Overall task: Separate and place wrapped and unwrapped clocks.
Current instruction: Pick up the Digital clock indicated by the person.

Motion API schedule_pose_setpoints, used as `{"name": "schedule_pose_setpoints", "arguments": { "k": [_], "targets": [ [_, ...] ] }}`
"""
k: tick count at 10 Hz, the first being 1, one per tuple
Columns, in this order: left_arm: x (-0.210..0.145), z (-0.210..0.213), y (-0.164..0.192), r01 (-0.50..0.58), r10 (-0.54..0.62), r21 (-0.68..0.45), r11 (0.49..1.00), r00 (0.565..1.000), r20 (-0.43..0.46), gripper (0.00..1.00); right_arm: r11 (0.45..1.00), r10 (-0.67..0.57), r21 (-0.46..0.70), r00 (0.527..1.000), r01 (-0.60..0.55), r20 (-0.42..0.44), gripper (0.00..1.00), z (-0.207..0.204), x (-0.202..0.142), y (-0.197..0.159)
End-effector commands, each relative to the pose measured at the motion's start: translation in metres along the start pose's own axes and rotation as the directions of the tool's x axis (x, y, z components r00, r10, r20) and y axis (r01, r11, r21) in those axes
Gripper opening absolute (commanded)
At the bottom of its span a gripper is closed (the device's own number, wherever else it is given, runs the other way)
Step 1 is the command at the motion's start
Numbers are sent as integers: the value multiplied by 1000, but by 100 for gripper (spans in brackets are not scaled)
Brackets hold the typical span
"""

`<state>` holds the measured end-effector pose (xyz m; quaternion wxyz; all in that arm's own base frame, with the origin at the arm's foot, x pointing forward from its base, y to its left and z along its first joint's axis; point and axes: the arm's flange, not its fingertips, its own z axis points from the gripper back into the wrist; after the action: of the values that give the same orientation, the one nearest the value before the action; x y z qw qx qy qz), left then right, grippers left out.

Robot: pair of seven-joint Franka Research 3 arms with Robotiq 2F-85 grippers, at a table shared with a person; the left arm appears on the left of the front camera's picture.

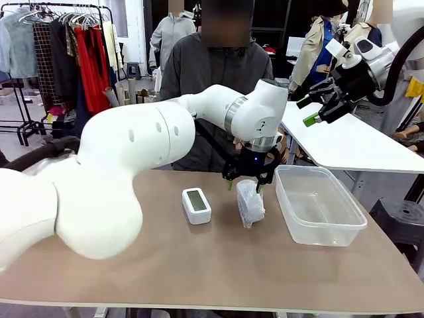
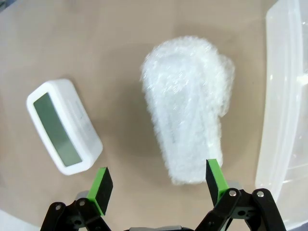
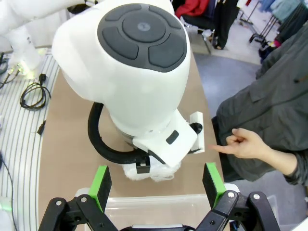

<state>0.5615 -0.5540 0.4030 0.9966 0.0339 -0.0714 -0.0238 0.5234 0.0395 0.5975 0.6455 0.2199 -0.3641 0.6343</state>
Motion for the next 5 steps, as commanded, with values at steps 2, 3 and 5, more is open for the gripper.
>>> {"name": "schedule_pose_setpoints", "arguments": {
  "k": [2,3,5],
  "targets": [
    [22,-2,-17,-38,46,-57,998,989,142,100,1000,5,-3,1000,-5,-9,100,1,0,0],
    [19,-7,-12,-54,65,-74,996,985,158,100,1000,5,-3,1000,-5,-9,100,1,0,0],
    [11,-18,-2,-64,87,-136,989,981,173,100,1000,5,-3,1000,-5,-9,100,1,0,0]
  ]
}}
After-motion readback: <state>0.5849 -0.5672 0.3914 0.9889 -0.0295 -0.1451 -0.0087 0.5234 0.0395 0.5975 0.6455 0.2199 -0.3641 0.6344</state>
